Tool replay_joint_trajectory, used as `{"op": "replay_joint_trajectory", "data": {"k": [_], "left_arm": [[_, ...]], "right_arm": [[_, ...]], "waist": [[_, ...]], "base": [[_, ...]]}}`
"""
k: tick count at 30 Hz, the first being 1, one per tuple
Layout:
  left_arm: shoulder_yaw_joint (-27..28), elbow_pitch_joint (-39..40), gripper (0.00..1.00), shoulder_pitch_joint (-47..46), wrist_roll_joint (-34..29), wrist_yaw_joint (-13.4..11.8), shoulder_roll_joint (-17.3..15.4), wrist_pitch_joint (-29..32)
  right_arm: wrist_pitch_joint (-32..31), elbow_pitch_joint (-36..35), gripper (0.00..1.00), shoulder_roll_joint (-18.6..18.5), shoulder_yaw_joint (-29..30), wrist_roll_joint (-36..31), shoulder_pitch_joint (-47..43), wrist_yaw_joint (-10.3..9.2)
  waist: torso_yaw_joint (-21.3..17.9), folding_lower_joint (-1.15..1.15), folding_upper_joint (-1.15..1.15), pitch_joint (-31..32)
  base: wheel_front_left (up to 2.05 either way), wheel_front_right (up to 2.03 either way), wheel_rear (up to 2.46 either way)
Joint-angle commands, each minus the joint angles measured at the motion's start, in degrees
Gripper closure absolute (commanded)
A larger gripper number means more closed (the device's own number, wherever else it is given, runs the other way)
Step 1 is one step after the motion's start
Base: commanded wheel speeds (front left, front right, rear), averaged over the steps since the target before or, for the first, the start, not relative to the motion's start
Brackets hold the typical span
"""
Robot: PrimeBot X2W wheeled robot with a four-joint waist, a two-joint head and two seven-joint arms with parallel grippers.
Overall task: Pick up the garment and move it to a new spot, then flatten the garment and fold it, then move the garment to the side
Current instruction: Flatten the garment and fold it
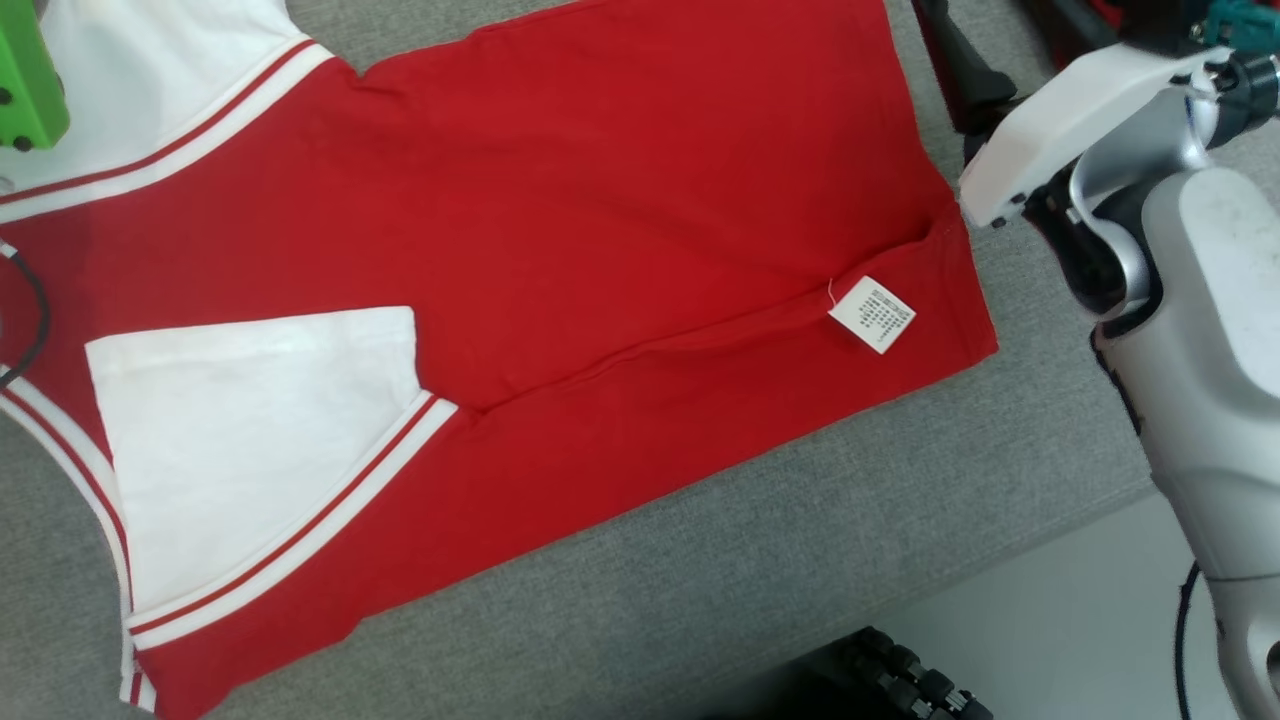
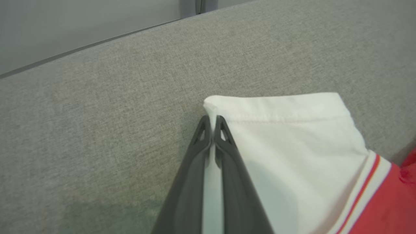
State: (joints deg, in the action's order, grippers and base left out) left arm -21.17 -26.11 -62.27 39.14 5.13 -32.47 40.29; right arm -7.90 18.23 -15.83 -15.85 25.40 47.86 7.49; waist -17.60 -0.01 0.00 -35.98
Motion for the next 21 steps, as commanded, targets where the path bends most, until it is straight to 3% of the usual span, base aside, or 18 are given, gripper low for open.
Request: {"op": "replay_joint_trajectory", "data": {"k": [1, 10, 20, 21], "left_arm": [[0.3, 0.5, 1.00, -1.3, 0.6, 0.3, 0.7, -1.0], [-0.2, 4.4, 1.00, -2.7, 2.9, 1.4, 3.9, -4.3], [-2.6, 7.1, 1.00, -1.5, 4.3, 2.0, 5.7, -5.9], [-2.8, 7.2, 1.00, -1.4, 4.4, 2.0, 5.7, -6.1]], "right_arm": [[-0.7, 1.5, 0.00, -0.9, -0.3, -0.7, 1.9, -0.01], [-7.4, 12.2, 0.00, -5.4, -6.1, -0.9, 11.2, -0.02], [-13.8, 20.1, 0.00, -7.7, -13.2, 1.8, 16.4, -0.01], [-14.1, 20.5, 0.31, -8.0, -13.8, 2.2, 16.6, -0.01]], "waist": [[1.9, 0.01, 0.00, 0.5], [7.7, 0.01, 0.00, 0.1], [11.1, 0.01, 0.00, -0.3], [11.3, 0.01, 0.00, -0.2]], "base": [[0.00, 0.00, 0.00], [0.00, 0.00, 0.00], [0.00, 0.00, 0.00], [0.00, 0.00, 0.00]]}}
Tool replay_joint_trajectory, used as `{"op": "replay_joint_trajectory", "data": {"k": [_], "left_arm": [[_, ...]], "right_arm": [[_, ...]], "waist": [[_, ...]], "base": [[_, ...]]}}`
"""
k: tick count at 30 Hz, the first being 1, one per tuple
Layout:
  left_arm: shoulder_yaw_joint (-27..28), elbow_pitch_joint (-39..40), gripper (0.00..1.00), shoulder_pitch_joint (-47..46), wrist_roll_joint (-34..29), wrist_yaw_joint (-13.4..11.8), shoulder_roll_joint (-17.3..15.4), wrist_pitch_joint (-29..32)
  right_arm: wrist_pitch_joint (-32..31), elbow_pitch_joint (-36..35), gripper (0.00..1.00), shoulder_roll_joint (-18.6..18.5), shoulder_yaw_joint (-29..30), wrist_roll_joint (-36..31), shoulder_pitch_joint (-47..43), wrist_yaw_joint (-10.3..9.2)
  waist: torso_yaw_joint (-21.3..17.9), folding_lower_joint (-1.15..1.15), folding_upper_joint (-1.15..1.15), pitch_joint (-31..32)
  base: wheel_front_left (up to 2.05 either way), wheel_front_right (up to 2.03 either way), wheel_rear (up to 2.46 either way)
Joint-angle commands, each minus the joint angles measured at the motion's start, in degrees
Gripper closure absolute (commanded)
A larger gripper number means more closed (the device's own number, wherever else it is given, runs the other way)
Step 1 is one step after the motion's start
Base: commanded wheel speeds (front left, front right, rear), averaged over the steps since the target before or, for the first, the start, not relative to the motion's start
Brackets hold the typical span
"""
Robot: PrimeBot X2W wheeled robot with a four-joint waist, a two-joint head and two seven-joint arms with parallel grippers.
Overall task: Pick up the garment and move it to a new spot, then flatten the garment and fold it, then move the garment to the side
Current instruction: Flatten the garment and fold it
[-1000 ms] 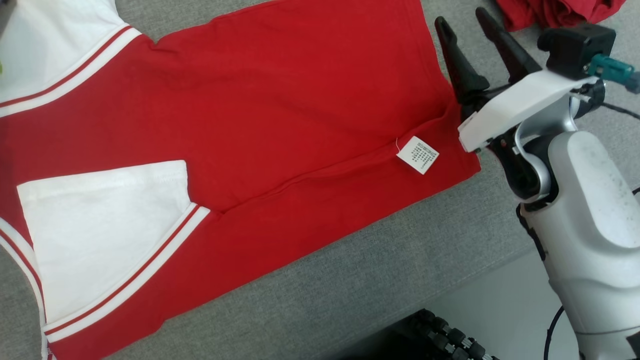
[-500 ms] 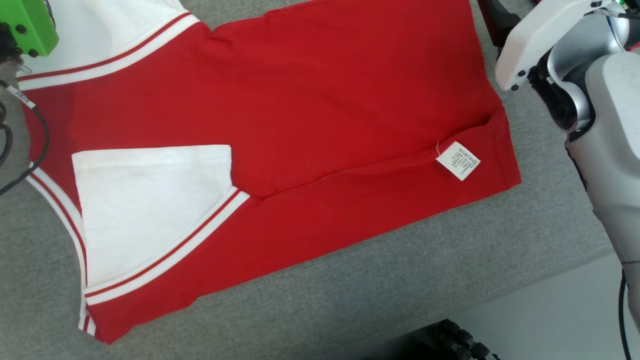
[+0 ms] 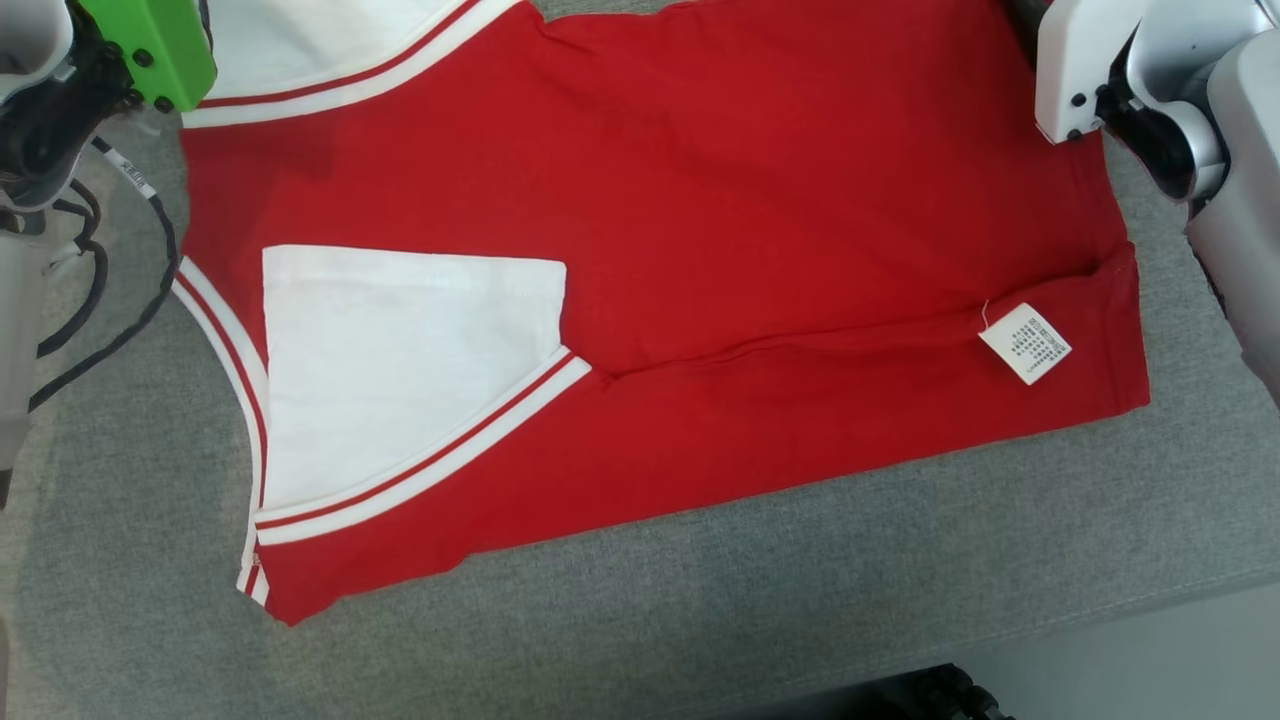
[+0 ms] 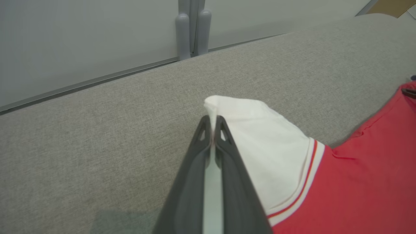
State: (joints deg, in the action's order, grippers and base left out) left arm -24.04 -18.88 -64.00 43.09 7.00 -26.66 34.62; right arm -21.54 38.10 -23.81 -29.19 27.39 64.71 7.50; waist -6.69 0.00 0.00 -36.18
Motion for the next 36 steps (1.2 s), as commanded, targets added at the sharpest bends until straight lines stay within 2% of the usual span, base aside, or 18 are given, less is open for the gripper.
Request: {"op": "replay_joint_trajectory", "data": {"k": [1, 3, 4, 5, 8, 14, 21, 29, 36], "left_arm": [[-0.1, 0.2, 1.00, 0.4, 0.6, 0.1, -0.1, -0.5], [-0.4, 0.3, 1.00, 0.5, 0.9, 0.2, -0.1, -0.8], [-0.6, 0.3, 1.00, 0.6, 1.0, 0.2, -0.1, -1.0], [-0.6, 0.3, 1.00, 0.6, 1.1, 0.3, -0.1, -1.2], [-0.8, 0.1, 1.00, 0.8, 1.2, 0.3, -0.2, -2.0], [-1.0, -0.6, 1.00, 0.9, 1.2, 0.4, 0.0, -5.0], [-2.1, 1.8, 1.00, 4.7, 3.6, 0.5, -0.9, -7.4], [-1.1, 11.2, 1.00, 17.6, 8.3, 0.5, -3.7, -12.2], [0.6, 19.1, 1.00, 31.9, 10.8, -1.4, -4.4, -17.9]], "right_arm": [[-0.6, 0.9, 0.58, -0.2, -1.1, 0.6, 0.0, -0.03], [-0.5, 1.5, 0.75, -0.7, -2.2, 1.5, 0.4, -0.03], [-0.8, 1.9, 0.90, -0.9, -2.6, 1.8, 0.5, -0.03], [-1.0, 2.5, 1.00, -1.2, -3.0, 2.2, 0.5, -0.07], [-0.1, 3.2, 1.00, -1.5, -3.8, 2.6, 1.1, -0.08], [6.8, 4.0, 1.00, -1.1, -3.8, 2.0, 2.6, -0.07], [13.1, 3.8, 1.00, -1.2, -4.9, 3.2, -1.1, -0.07], [19.8, -1.1, 1.00, -3.5, -4.1, 6.8, -11.1, -0.07], [22.2, -6.4, 1.00, -5.6, -1.1, 7.9, -21.3, -0.07]], "waist": [[0.4, 0.00, 0.00, 0.0], [0.5, 0.00, 0.00, 0.0], [0.5, 0.00, 0.00, 0.1], [0.5, 0.00, 0.00, 0.2], [0.5, 0.00, 0.00, 0.6], [0.5, 0.00, 0.00, 2.5], [0.8, 0.00, 0.00, 6.3], [1.9, 0.00, 0.00, 11.8], [3.1, 0.00, 0.00, 16.8]], "base": [[0.00, 0.00, 0.00], [0.00, 0.00, 0.00], [0.00, 0.00, 0.00], [0.00, 0.00, 0.00], [0.00, 0.00, 0.00], [0.00, 0.00, 0.00], [0.00, 0.00, 0.00], [0.00, 0.00, 0.00], [0.00, 0.00, 0.00]]}}
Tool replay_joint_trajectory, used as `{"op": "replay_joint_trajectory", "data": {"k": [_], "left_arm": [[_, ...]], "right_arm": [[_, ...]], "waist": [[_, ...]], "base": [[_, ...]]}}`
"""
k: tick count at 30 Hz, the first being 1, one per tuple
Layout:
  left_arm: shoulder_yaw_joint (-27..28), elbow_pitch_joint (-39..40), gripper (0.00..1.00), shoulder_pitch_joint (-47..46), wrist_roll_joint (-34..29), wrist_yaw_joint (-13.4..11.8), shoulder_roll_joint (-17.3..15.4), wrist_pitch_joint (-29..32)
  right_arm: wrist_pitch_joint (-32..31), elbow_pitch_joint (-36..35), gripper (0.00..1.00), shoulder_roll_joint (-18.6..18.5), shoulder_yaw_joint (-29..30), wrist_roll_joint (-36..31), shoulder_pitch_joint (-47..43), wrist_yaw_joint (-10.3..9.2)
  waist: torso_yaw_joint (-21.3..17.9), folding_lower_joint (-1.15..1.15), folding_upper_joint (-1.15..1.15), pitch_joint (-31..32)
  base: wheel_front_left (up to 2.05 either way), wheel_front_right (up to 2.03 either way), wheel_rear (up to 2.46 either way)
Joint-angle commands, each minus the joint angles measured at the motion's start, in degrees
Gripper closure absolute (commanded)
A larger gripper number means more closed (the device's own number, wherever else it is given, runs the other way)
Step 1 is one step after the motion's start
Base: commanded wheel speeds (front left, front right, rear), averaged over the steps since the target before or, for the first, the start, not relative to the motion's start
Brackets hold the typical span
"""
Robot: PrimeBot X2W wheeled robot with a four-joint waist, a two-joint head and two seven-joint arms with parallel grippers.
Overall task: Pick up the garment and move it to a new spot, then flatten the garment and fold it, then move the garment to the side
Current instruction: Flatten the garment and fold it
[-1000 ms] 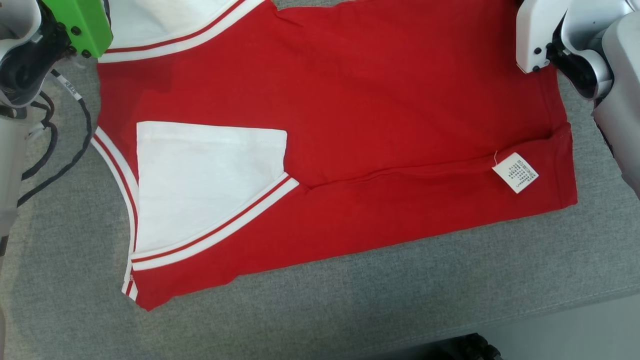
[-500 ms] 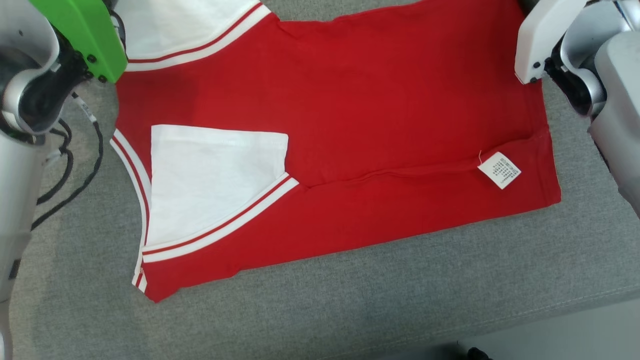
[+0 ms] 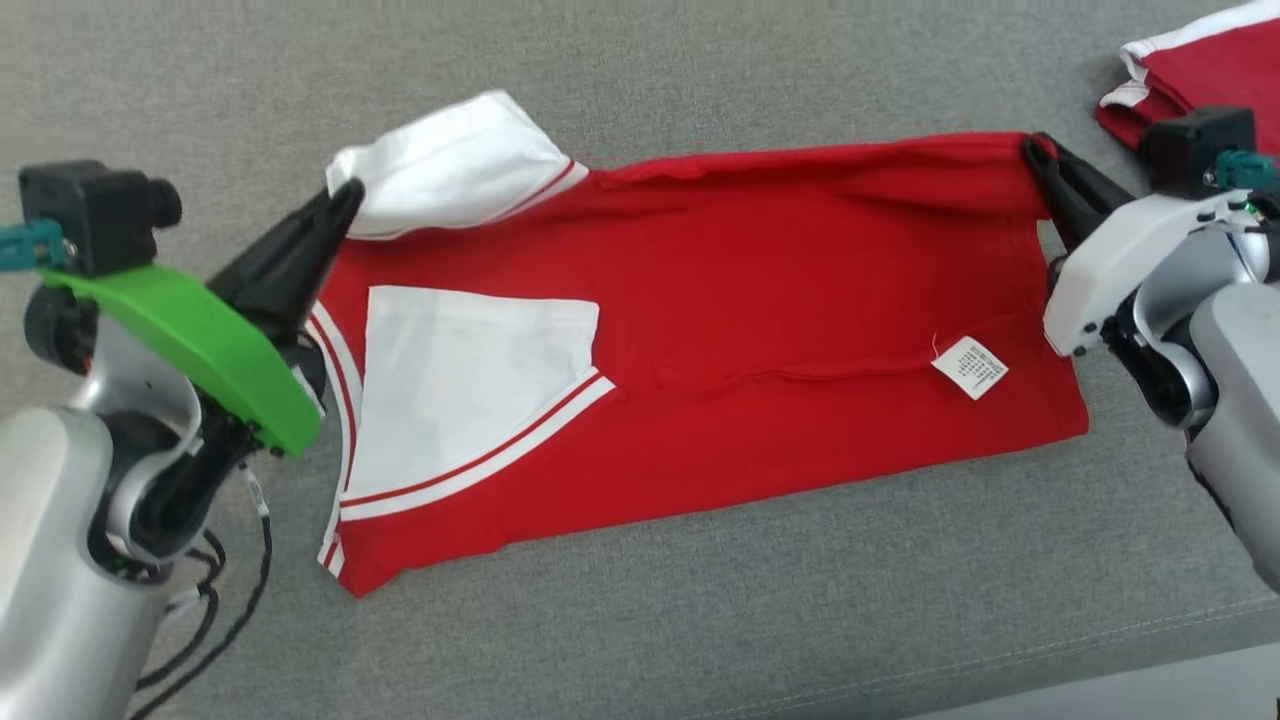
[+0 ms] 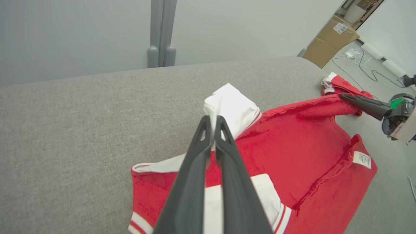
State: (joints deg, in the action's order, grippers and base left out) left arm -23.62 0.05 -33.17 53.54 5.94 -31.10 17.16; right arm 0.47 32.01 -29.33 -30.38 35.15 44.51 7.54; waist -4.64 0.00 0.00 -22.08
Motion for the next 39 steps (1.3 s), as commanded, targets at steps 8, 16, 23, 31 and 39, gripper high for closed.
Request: {"op": "replay_joint_trajectory", "data": {"k": [8, 16, 23, 31, 39], "left_arm": [[0.2, 3.8, 1.00, 14.3, 2.1, -1.3, 2.0, -7.0], [-1.3, 4.1, 1.00, 21.5, 2.9, -1.7, 4.1, -10.0], [-2.0, 0.3, 1.00, 23.7, 3.7, -1.3, 5.8, -11.8], [-2.3, -5.9, 0.00, 24.3, 3.3, -0.9, 7.9, -15.0], [1.0, -5.7, 0.00, 26.3, 3.3, -2.1, 10.8, -23.6]], "right_arm": [[-1.0, -6.5, 1.00, -0.7, 4.9, -1.7, -11.4, -0.11], [-3.3, -11.6, 1.00, 0.3, 11.0, -3.8, -19.5, -0.11], [-4.1, -13.0, 1.00, 2.8, 15.4, -6.0, -24.4, -0.11], [-2.9, -13.1, 0.35, 5.8, 18.6, -7.4, -27.5, -0.11], [0.3, -13.9, 0.00, 8.5, 23.2, -7.3, -32.1, -0.11]], "waist": [[1.9, 0.00, 0.00, 6.8], [2.6, 0.00, 0.00, 7.7], [2.8, 0.00, 0.00, 8.2], [2.3, 0.00, 0.00, 8.8], [2.5, 0.00, 0.00, 10.0]], "base": [[0.00, 0.00, 0.00], [0.00, 0.00, 0.00], [0.00, 0.00, 0.00], [0.00, 0.00, 0.00], [0.00, 0.00, 0.00]]}}
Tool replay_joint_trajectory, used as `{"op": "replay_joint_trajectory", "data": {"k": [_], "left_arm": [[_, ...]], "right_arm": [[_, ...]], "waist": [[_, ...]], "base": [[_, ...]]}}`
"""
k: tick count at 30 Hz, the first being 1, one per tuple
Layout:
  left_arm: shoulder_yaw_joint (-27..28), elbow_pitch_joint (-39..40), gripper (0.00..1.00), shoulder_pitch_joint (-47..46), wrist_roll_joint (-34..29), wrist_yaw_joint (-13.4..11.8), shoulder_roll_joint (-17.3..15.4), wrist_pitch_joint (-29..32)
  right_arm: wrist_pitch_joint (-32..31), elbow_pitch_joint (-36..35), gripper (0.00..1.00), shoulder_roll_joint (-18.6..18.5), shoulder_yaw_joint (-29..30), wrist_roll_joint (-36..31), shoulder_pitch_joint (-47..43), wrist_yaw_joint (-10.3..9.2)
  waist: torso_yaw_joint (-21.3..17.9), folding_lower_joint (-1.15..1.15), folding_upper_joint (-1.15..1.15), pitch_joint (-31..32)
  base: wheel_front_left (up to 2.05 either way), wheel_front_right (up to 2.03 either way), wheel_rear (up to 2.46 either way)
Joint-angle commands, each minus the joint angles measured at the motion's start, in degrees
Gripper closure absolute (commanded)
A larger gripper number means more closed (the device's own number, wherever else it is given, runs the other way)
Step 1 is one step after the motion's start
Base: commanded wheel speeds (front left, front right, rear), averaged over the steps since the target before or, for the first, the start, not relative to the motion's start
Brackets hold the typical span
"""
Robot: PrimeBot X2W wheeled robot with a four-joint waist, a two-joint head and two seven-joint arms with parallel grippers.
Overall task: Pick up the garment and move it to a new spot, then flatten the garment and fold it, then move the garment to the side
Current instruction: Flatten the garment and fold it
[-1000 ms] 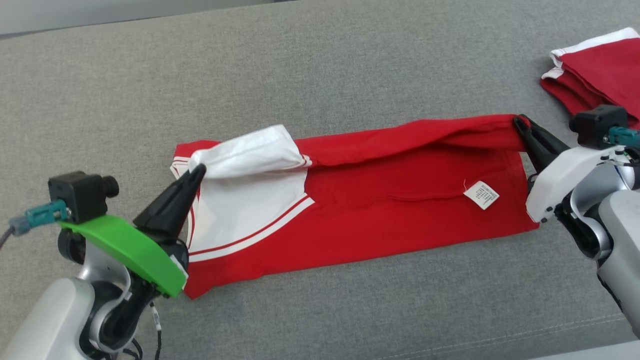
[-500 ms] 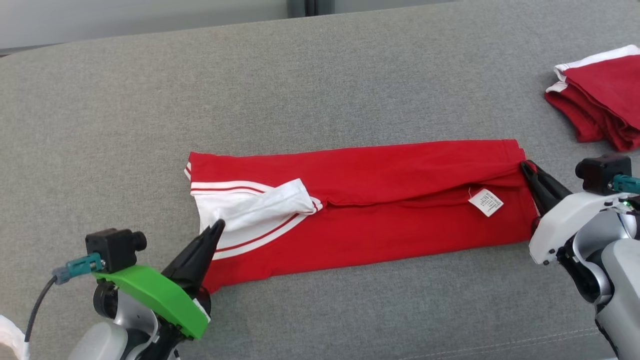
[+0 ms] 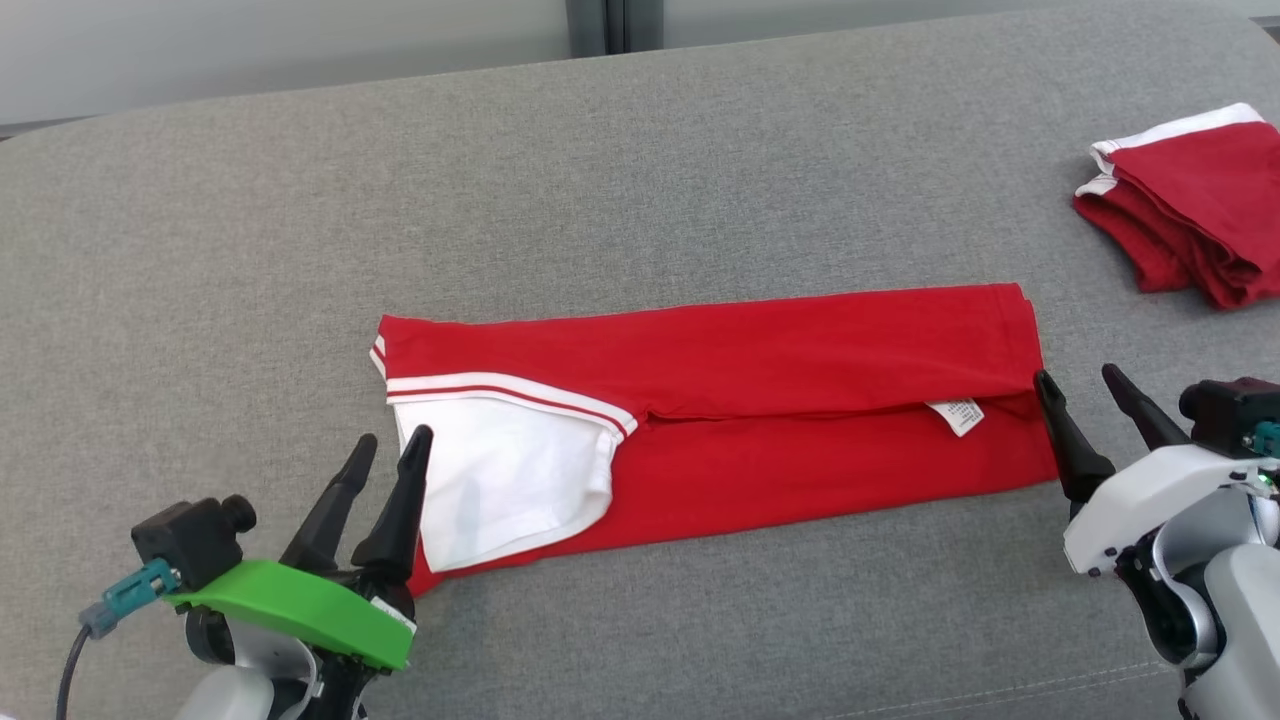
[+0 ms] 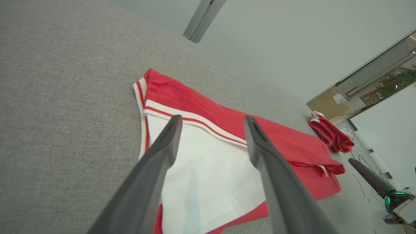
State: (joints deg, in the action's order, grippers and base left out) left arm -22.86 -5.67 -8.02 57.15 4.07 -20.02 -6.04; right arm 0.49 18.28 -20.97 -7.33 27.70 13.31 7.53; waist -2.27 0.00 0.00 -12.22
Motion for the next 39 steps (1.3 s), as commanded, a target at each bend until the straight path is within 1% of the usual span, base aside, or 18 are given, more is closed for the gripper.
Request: {"op": "replay_joint_trajectory", "data": {"k": [1, 3, 5, 8, 12, 15, 18, 25, 29, 34, 35, 36, 37, 38, 39], "left_arm": [[0.4, 0.3, 0.00, 1.3, -1.0, -0.5, -0.2, -1.3], [0.4, 1.0, 0.00, 1.6, -3.5, -1.7, -0.3, -3.6], [0.6, 1.2, 0.00, 2.1, -5.3, -3.2, 0.3, -5.5], [0.7, 1.5, 0.00, 1.8, -8.8, -5.4, 0.7, -7.3], [1.4, 1.5, 0.00, 0.6, -13.2, -8.3, 2.0, -8.5], [2.0, 1.6, 0.00, 0.0, -15.0, -9.3, 3.3, -8.9], [2.3, 1.1, 0.00, -0.2, -16.7, -9.7, 3.8, -9.1], [3.8, 0.3, 0.00, -0.2, -17.6, -9.4, 4.5, -9.1], [4.8, -0.1, 0.00, -0.1, -18.3, -9.5, 4.5, -9.2], [5.7, -0.5, 0.00, 0.3, -19.0, -9.1, 4.7, -9.2], [5.8, -0.5, 0.00, 0.3, -19.2, -9.1, 4.8, -9.2], [5.9, -0.6, 0.00, 0.3, -19.4, -9.0, 4.8, -9.2], [5.9, -0.7, 0.00, 0.3, -19.6, -8.9, 4.8, -9.2], [5.9, -0.8, 0.00, 0.3, -19.8, -8.9, 4.8, -9.2], [5.9, -0.9, 0.00, 0.2, -19.9, -8.8, 4.9, -9.2]], "right_arm": [[0.6, -0.6, 0.00, 0.4, 0.8, 0.3, -1.5, -0.10], [1.1, -1.3, 0.00, 1.1, 2.8, 0.4, -2.8, -0.10], [1.2, -2.1, 0.00, 1.6, 4.8, 0.4, -4.2, -0.10], [0.0, -3.0, 0.00, 2.4, 8.1, -0.2, -5.3, -0.09], [-3.3, -3.8, 0.00, 3.2, 10.5, -1.5, -4.2, -0.09], [-6.6, -3.5, 0.00, 3.4, 10.8, -2.1, -2.0, -0.09], [-10.2, -1.6, 0.00, 3.3, 9.9, -2.1, -0.1, -0.09], [-17.8, 5.4, 0.00, 1.1, 8.4, -2.6, 2.6, -0.09], [-20.0, 8.7, 0.00, 0.4, 7.6, -1.5, 3.3, -0.10], [-21.3, 11.8, 0.00, 0.1, 5.8, -1.0, 3.8, -0.10], [-21.4, 12.4, 0.29, 0.0, 5.3, -0.9, 4.1, -0.10], [-21.2, 12.9, 0.56, 0.0, 4.9, -0.8, 4.3, -0.10], [-21.1, 13.5, 0.65, 0.1, 4.5, -0.7, 4.4, -0.10], [-20.9, 14.0, 0.91, 0.1, 4.2, -0.7, 4.7, -0.10], [-20.5, 14.6, 1.00, 0.0, 4.1, -0.9, 5.3, -0.10]], "waist": [[0.1, 0.00, 0.00, 0.3], [0.2, 0.00, 0.00, 0.5], [0.3, 0.00, 0.00, 0.7], [0.4, 0.00, 0.00, 1.1], [1.0, 0.00, 0.00, 1.4], [1.7, 0.00, 0.00, 1.5], [2.7, 0.00, 0.00, 1.5], [5.9, 0.00, 0.00, 1.3], [7.0, 0.00, 0.00, 1.4], [7.4, 0.00, 0.00, 1.5], [7.4, 0.00, 0.00, 1.5], [7.3, 0.00, 0.00, 1.5], [7.2, 0.00, 0.00, 1.5], [7.0, 0.00, 0.00, 1.5], [6.8, 0.00, 0.00, 1.5]], "base": [[0.00, 0.00, 0.00], [0.00, 0.00, 0.00], [0.00, 0.00, 0.00], [0.00, 0.00, 0.00], [0.00, 0.00, 0.00], [0.00, 0.00, 0.00], [0.00, 0.00, 0.00], [0.00, 0.00, 0.00], [0.00, 0.00, 0.00], [0.00, 0.00, 0.00], [0.00, 0.00, 0.00], [0.00, 0.00, 0.00], [0.00, 0.00, 0.00], [0.00, 0.00, 0.00], [0.00, 0.00, 0.00]]}}
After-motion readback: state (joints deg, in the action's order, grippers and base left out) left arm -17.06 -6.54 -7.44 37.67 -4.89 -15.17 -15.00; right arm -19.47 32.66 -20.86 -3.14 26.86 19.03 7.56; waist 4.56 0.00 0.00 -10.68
